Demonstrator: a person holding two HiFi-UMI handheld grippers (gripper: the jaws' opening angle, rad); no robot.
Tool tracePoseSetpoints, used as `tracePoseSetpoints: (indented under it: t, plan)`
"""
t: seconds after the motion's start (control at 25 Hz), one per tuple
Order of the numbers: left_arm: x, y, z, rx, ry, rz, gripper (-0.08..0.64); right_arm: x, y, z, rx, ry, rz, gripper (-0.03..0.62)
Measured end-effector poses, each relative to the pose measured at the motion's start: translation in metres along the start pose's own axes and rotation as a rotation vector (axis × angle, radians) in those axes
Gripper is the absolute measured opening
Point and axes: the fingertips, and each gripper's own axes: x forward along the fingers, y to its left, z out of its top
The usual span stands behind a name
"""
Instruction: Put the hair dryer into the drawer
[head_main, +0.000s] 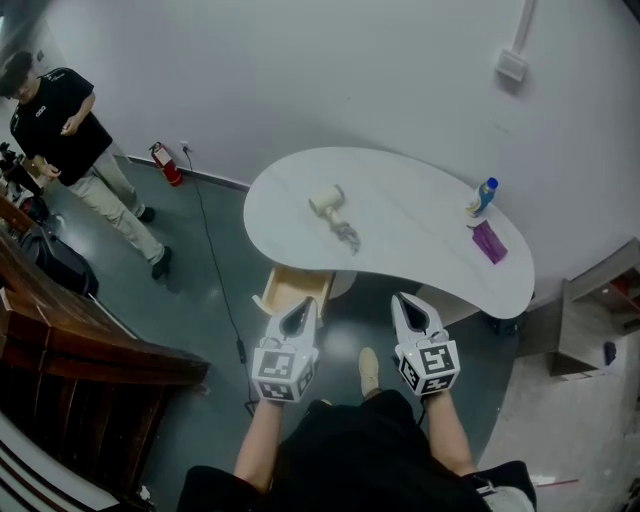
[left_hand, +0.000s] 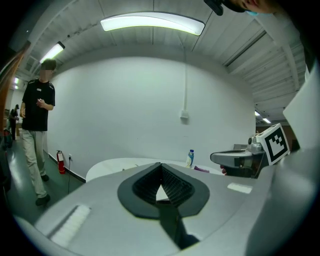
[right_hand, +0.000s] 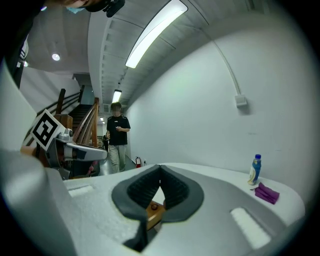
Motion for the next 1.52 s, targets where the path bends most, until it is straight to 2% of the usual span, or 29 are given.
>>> tracePoseSetpoints:
  t: [0.36,0.72,1.08,1.52]
  plan:
    - [0.085,0.015,0.020,-0.052,-0.008,0.121,0.006,0.083,-0.068,0.016,-0.007,0.012,0.135,0.003]
    - [0.142,0.014,0.014,-0.076,0.011,0.223,0.006,0.134,-0.117,0.011,-0.007,0.045,0.256,0.003]
    - [0.175,0.032,0.000,-0.100,0.062,0.272,0.006,0.184,-0.123,-0.009,0.014,0.098,0.335,0.003]
    - [0.207,0.099,-0.040,-0.164,0.155,0.297,0.006,0.258,-0.108,-0.039,0.020,0.193,0.352,0.003]
